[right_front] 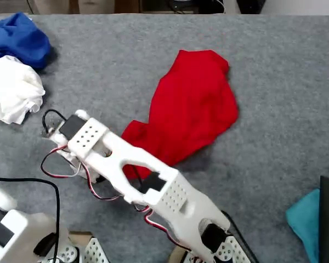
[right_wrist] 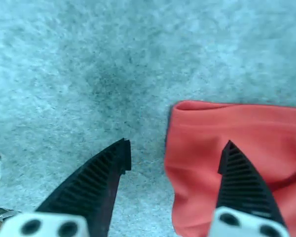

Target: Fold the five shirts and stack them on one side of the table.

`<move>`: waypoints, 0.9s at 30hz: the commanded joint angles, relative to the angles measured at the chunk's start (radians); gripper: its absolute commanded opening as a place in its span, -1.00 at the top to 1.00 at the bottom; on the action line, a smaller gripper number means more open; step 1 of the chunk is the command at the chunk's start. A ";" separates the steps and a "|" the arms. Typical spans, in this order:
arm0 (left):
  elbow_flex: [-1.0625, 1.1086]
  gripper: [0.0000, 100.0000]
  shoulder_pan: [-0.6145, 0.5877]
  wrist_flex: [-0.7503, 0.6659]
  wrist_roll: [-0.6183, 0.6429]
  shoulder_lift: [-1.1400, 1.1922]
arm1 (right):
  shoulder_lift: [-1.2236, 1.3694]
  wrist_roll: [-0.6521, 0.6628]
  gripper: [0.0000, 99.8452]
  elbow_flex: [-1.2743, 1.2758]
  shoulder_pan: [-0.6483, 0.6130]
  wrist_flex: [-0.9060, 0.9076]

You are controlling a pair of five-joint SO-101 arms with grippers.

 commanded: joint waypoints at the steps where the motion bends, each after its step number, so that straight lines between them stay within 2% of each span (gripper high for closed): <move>1: -0.048 0.96 -0.009 0.005 -0.005 -0.027 | 0.015 -0.009 0.41 -0.048 -0.007 -0.018; 12: -0.040 0.96 -0.028 0.006 -0.094 -0.035 | 0.114 -0.009 0.41 -0.071 -0.002 -0.048; 16: -0.043 0.96 -0.038 0.006 -0.095 -0.035 | 0.136 -0.005 0.58 -0.101 -0.002 -0.048; 19: -0.044 0.96 -0.040 0.006 -0.095 -0.035 | 0.150 -0.008 0.63 -0.108 -0.001 -0.044; 27: -0.048 0.96 -0.041 0.006 -0.120 -0.036 | 0.166 -0.008 0.93 -0.113 0.065 -0.012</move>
